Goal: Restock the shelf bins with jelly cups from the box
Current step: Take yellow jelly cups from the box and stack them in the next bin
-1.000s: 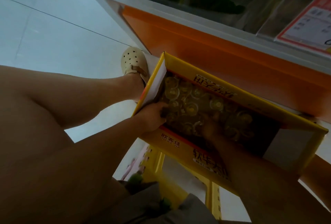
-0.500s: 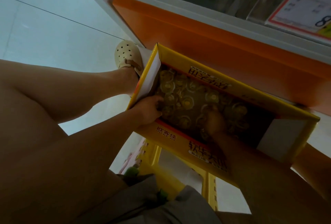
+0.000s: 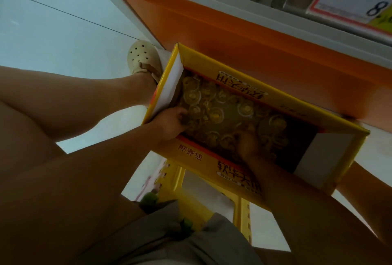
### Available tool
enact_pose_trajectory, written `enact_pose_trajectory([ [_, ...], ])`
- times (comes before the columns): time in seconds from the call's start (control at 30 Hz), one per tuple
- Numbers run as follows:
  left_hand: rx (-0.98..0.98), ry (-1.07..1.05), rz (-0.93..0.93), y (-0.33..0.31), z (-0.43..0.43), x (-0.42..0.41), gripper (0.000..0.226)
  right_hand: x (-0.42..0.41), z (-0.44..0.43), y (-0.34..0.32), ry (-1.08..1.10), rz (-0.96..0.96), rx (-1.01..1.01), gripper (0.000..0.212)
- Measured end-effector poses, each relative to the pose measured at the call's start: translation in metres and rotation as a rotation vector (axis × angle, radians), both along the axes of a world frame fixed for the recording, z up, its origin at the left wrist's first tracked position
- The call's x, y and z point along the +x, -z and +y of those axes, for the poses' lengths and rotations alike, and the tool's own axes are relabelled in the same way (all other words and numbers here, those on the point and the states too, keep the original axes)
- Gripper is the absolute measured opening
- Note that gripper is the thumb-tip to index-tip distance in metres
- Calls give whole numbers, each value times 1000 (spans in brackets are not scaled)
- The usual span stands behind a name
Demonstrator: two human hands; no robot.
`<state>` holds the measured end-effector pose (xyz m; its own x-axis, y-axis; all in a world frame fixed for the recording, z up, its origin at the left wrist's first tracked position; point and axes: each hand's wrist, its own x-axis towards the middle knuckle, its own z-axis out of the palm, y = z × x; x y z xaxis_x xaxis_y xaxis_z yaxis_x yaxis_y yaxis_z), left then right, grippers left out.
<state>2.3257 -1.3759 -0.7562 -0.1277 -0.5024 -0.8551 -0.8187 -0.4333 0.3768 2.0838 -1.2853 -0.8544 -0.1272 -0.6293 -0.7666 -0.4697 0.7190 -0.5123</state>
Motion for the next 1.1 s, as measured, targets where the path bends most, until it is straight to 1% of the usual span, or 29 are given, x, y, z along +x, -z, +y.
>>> enact_pose_trajectory([
  [0.07,-9,-17,-19,-2,-2,-3,45,9,-13,-16,54,23,-41,34],
  [0.1,-18,-19,-20,-1,-3,-5,47,9,-16,-24,71,37,-20,31],
  [0.17,-77,-17,12,1,-7,-12,50,6,-20,-35,66,0,21,15],
  [0.2,-127,-37,22,2,-9,-16,55,3,-20,-39,53,24,36,11],
  [0.27,-218,-124,3,8,-12,-24,72,-5,-20,-50,162,-18,63,25],
  [0.3,-248,-186,-15,10,-13,-28,77,-9,-21,-52,200,-17,71,28],
  [0.33,-272,-250,-26,14,-15,-31,81,-11,-22,-56,198,-4,86,24],
  [0.37,-292,-289,-39,18,-18,-35,84,-15,-23,-60,203,0,104,15],
  [0.4,-302,-286,-51,25,-22,-37,86,-17,-23,-65,211,-3,115,7],
  [0.43,-291,-223,-86,31,-27,-40,85,-19,-22,-68,234,-2,107,4],
  [0.5,-204,-67,-186,41,-36,-46,72,-22,-19,-74,277,-15,79,16],
  [0.53,-151,-54,-214,45,-40,-49,63,-23,-17,-77,301,-25,70,21],
  [0.57,-136,-64,-219,48,-41,-52,57,-23,-15,-79,325,-38,74,22],
  [0.6,-157,-64,-235,50,-40,-55,57,-24,-14,-82,341,-43,85,20],
  [0.67,-225,-85,-271,56,-36,-59,64,-25,-14,-86,363,-56,101,12],
  [0.73,-254,-93,-245,59,-34,-58,73,-24,-17,-90,372,-72,97,12],
  [0.77,-258,-104,-211,62,-36,-58,73,-23,-20,-91,378,-76,92,13],
  [0.8,-274,-136,-170,67,-38,-55,64,-23,-23,-92,385,-82,87,13],
  [0.83,-276,-183,-137,68,-40,-53,46,-22,-25,-93,395,-90,85,12],
  [0.87,-317,-148,-143,67,-43,-52,30,-22,-26,-95,403,-101,85,12],
  [0.9,-370,-95,-157,68,-44,-49,28,-22,-27,-95,413,-110,84,13],
  [0.93,-388,0,-163,67,-46,-47,29,-22,-27,-97,424,-119,82,15],
  [1.0,-331,122,-142,65,-48,-39,29,-22,-28,-98,451,-141,84,17],
  [1.03,-296,185,-132,64,-48,-36,37,-22,-28,-99,460,-144,90,17],
  [1.07,-256,207,-101,62,-49,-34,45,-23,-28,-100,468,-146,99,18],
  [1.1,-183,185,-46,58,-48,-33,48,-25,-29,-100,480,-154,109,18],
])
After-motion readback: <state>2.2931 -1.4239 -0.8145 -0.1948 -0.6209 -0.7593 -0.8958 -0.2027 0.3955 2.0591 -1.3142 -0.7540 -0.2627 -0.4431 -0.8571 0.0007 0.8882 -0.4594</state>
